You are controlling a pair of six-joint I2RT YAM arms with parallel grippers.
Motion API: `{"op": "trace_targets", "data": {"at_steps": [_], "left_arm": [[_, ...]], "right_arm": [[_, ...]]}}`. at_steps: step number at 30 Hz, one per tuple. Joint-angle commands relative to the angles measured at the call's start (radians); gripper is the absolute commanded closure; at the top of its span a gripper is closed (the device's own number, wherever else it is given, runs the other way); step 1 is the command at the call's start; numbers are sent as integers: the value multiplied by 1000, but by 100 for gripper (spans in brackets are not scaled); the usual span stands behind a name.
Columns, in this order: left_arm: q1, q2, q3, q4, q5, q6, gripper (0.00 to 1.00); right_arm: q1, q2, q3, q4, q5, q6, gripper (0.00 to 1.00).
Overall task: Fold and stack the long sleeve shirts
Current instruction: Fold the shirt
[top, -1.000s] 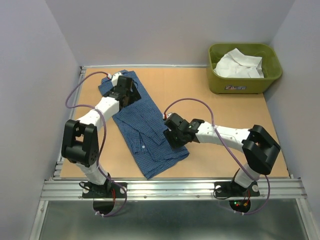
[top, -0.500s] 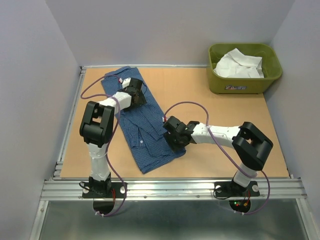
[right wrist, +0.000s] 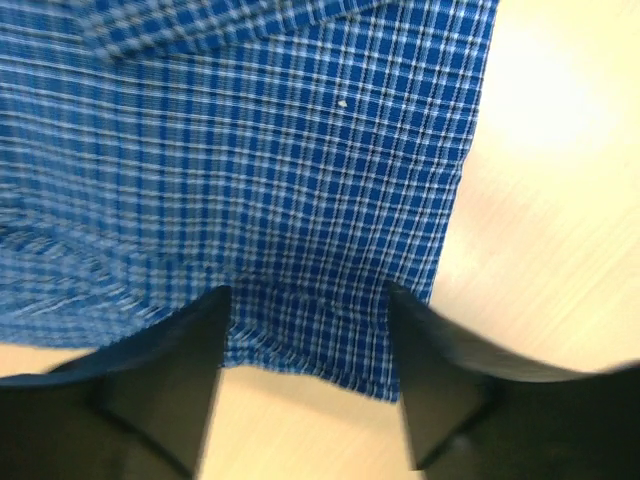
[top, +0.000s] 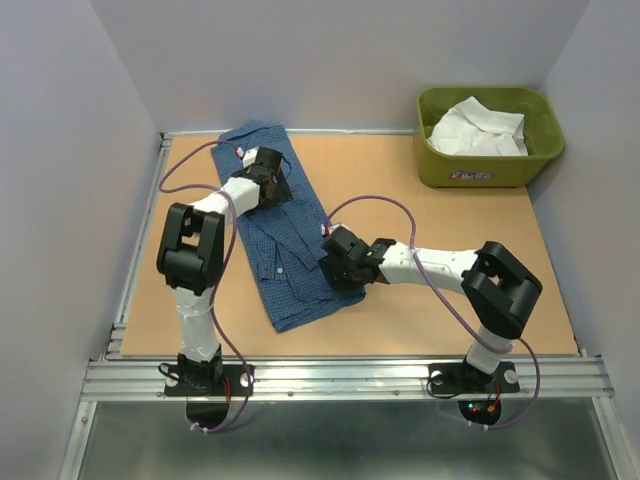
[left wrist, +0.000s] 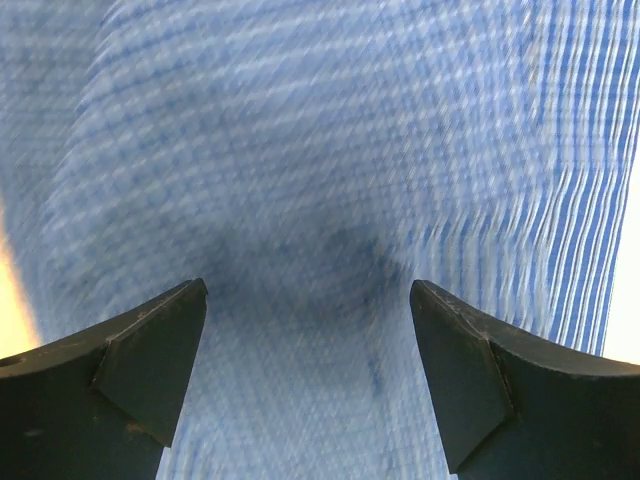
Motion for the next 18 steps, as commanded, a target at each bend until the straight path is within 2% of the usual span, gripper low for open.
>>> {"op": "trace_targets", "data": {"at_steps": [1,5,9,10,14,18], "left_arm": [[-2,-345,-145,-51,-1,-36,3],[-18,-573,-341,-91,36,-88,3],[-39,-783,-567,-120,108,-188,3],[-56,-859,-658,-122,148,-211,4],[-122,-1019,-831,-128,244,-332,7],[-168,-1113,-930,-126,266,-412,15]], "right_arm": [[-25,-112,38,11,-5,23,21],[-94,-207,11,4,-33,47,11],[-151,-258,-23,4,-52,55,9],[-165,-264,-38,5,-68,58,10],[-213,-269,-66,10,-109,57,17],[-239,-256,-97,42,-169,63,25]]}}
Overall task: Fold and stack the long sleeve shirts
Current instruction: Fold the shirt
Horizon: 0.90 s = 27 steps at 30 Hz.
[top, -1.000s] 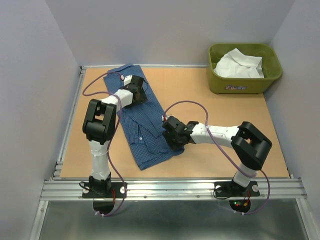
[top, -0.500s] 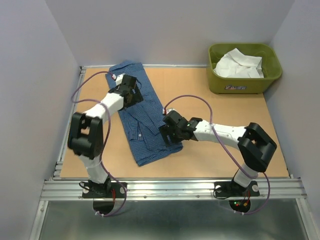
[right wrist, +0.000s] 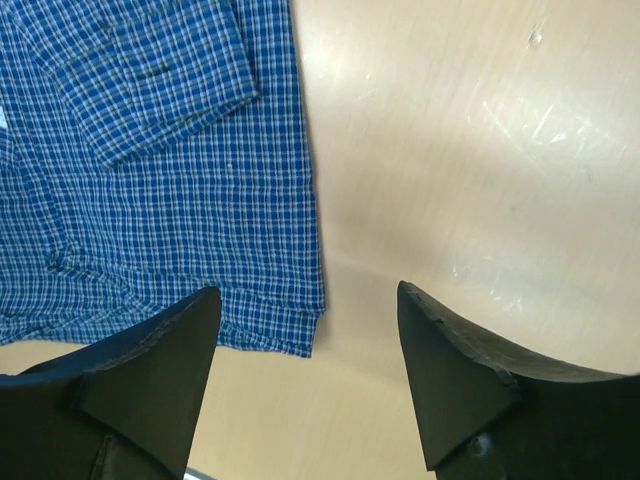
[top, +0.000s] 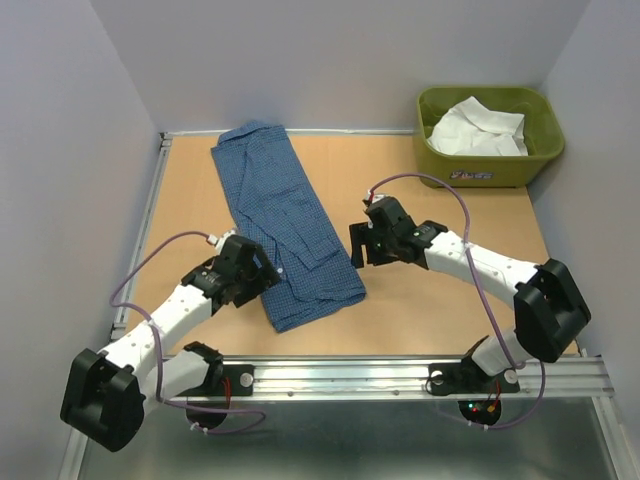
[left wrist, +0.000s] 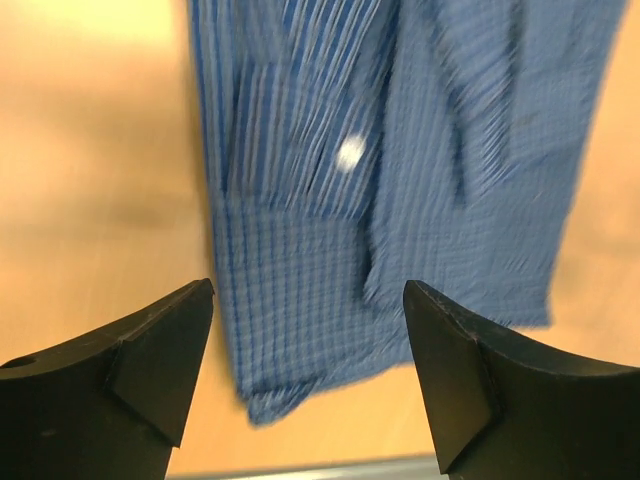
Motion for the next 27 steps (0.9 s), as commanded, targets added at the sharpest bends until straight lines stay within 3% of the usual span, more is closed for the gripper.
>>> {"op": "trace_targets", "data": {"at_steps": [1,8,14,27], "left_arm": [[-36,-89,-60,-7,84,-121,16],[-46,-60,-109,-62,98,-106,22],[-52,-4,-154,-47,154,-84,33],[-89,83,-166,-13,218,-75,38]], "right_arm": [[-19,14,-47,67,-81,18,27],[-31,64,-94,152,-165,63,32],[-31,100,-136,198,-208,86,33],[-29,177,-171,223,-349,112,40]]}}
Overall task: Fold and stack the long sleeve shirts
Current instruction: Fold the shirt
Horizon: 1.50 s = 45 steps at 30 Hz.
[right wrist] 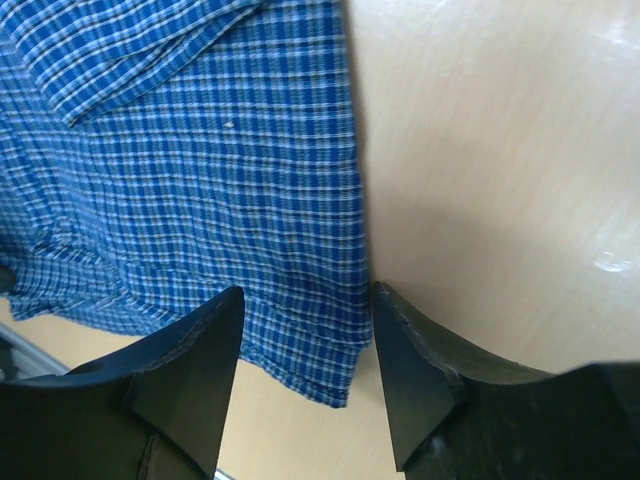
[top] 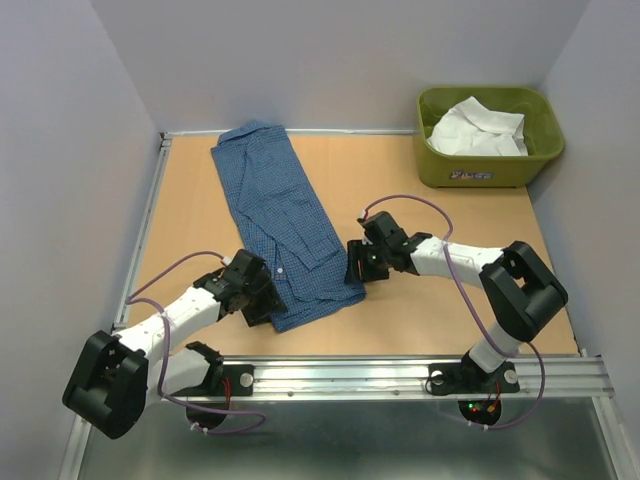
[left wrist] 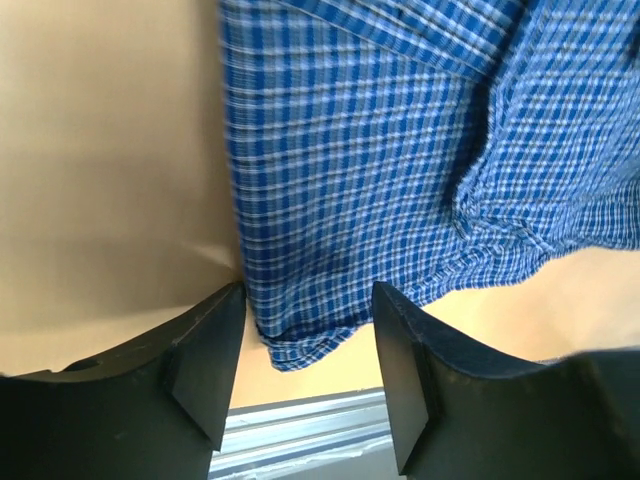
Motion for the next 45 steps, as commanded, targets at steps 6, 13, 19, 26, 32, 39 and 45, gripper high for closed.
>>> {"op": "trace_targets", "data": {"at_steps": [6,13,19,26,32,39,45], "left_arm": [[-33,40,-12,-20,37,28,57],[-33,14,24,-54,28,53,89],[-33,-42,87,-158,57,79,100],[-47,-155,79,-255,173,75,100],[-48,-237,152,-295,145,32,100],[-47,-243,206,-174,-38,-51,100],[-24,-203,240,-19,-250,-91,100]], "right_arm": [[-2,54,-50,17,-123,6,48],[-2,2,-60,1,-39,-3,88],[-3,-65,-22,-95,-18,-31,99],[-2,-179,-56,-225,-60,-42,99],[-2,-260,22,-318,-29,-37,100],[-3,-129,269,-335,37,-49,99],[-5,42,545,-337,89,-74,99]]}}
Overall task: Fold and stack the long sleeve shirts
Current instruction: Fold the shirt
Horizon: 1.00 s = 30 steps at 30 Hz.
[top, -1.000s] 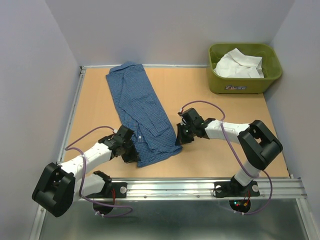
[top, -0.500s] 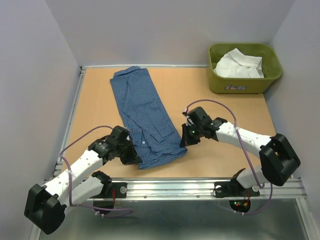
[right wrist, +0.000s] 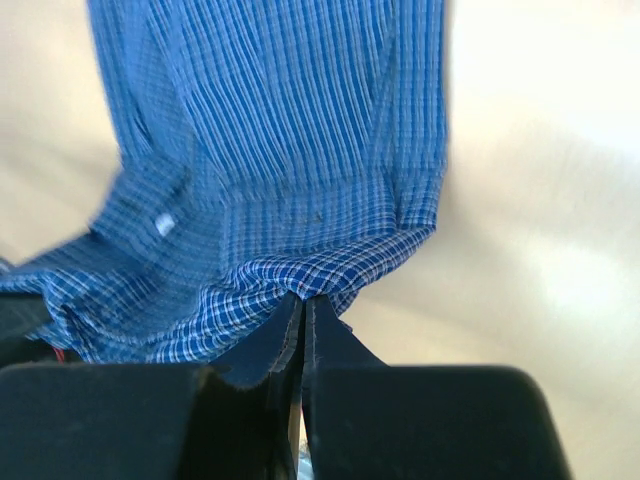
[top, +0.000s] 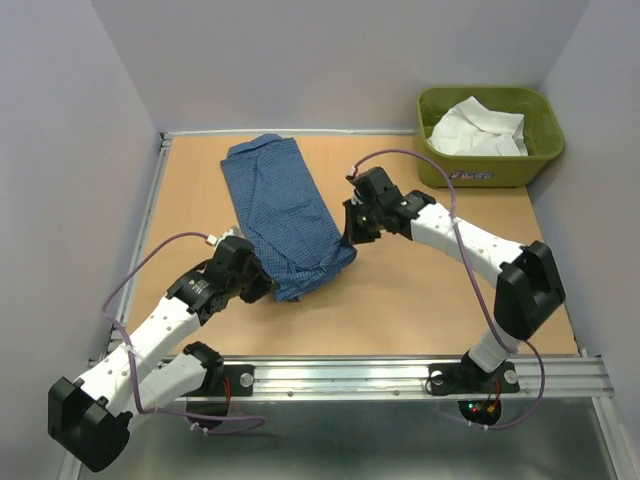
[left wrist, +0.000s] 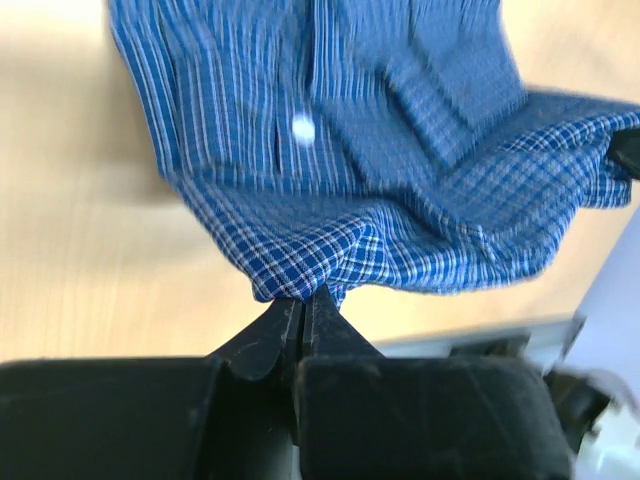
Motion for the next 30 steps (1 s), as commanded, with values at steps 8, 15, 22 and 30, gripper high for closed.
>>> {"op": "trace_targets", "data": {"at_steps": [8,15,22,30], "left_arm": [[205,137,130,300,-189,60,100],[323,305,210,417,-174,155,100],[395,460,258,472,-172,187,100],[446,601,336,520,-152,241,100]], "right_arm": [[-8,268,446,11,91,-51,99],[-12,432,653,17,143,-109,100],[-16,558,788,34,151,-138,100],[-19,671,885,71,185,-151,99]]}}
